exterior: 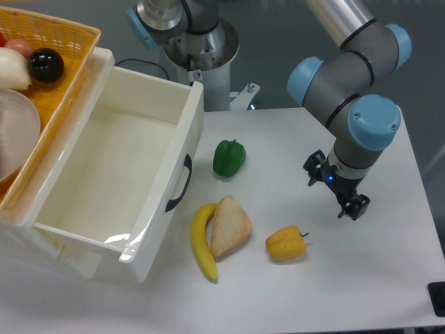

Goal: Pick up the yellow pepper
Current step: 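Move the open gripper toward the yellow pepper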

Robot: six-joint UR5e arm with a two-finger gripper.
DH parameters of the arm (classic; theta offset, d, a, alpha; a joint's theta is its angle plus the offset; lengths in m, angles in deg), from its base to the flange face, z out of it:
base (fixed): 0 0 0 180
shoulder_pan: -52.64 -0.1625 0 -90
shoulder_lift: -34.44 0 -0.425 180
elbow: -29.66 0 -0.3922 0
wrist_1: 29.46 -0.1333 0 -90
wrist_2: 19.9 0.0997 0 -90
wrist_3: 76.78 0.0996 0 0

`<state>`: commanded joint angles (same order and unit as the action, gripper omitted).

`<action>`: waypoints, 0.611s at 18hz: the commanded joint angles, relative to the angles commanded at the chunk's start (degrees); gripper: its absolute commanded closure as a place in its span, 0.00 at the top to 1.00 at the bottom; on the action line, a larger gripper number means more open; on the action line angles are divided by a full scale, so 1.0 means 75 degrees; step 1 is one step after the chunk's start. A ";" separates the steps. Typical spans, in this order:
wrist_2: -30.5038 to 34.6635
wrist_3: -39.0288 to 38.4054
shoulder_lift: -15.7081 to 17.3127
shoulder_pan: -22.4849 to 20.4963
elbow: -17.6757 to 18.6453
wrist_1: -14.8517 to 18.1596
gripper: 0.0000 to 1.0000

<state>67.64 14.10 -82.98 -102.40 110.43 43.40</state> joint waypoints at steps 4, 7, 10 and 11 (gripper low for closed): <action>-0.0234 -0.0023 -0.0023 -0.0035 0.0000 0.0012 1.00; -0.0398 -0.0047 -0.0082 -0.0035 0.0175 0.0000 1.00; -0.0550 -0.0117 -0.0129 -0.0023 0.0584 -0.0583 1.00; -0.0748 -0.0117 -0.0106 -0.0047 0.0760 -0.0864 1.00</action>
<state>62.03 13.22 -83.77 -102.75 116.13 36.92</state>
